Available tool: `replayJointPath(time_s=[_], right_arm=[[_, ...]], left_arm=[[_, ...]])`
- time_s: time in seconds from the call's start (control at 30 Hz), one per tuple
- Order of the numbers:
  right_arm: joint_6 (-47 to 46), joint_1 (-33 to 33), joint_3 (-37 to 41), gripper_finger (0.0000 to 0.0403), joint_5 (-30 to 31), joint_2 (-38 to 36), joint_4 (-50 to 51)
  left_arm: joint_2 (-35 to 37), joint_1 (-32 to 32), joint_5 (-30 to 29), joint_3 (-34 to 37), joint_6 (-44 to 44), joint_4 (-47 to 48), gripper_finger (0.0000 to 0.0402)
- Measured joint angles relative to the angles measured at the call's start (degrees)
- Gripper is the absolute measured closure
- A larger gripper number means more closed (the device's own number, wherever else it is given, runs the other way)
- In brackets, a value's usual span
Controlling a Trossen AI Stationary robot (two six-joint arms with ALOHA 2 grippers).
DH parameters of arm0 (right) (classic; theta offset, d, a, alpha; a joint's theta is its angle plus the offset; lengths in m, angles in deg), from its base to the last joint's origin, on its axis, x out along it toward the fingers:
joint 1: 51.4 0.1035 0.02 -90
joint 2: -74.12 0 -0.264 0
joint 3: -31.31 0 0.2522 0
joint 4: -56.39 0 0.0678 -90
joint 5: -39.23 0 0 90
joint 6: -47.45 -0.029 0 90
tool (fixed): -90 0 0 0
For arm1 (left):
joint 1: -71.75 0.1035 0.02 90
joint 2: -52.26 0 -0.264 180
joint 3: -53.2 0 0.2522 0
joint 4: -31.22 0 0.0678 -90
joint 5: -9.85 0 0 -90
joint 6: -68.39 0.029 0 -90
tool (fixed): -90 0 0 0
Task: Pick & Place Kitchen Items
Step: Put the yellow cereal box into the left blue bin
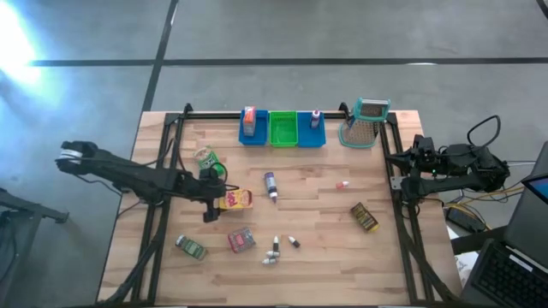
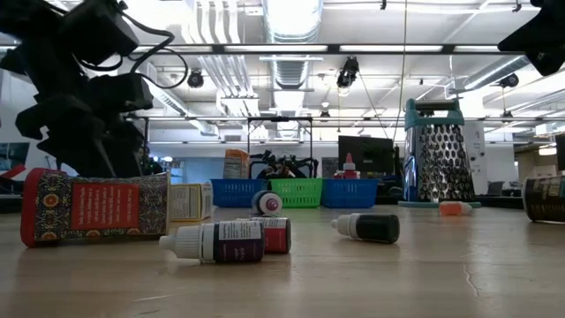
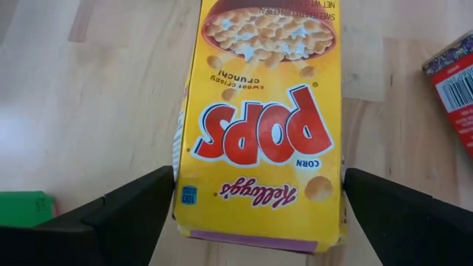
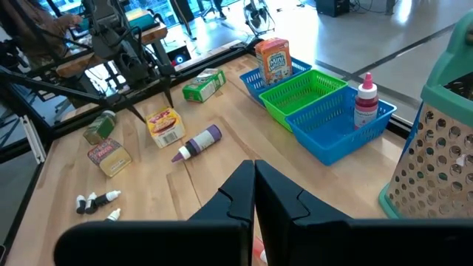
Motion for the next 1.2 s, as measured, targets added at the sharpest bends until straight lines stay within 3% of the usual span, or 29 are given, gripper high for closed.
replayJointPath(time_s=[0.33,1.2], right_arm=[[0.00,0.01,-0.01,0.0394,-0.02,0.00,0.01],[0.00,0.02,0.00,0.0394,-0.02,0.00,0.00]], left_arm=[[-2.74,-0.04,-0.53,3.09,-1.09,-7.07,0.0001],[-12.24,-0.68,-1.18,3.30,-1.31,-9.54,0.0001]])
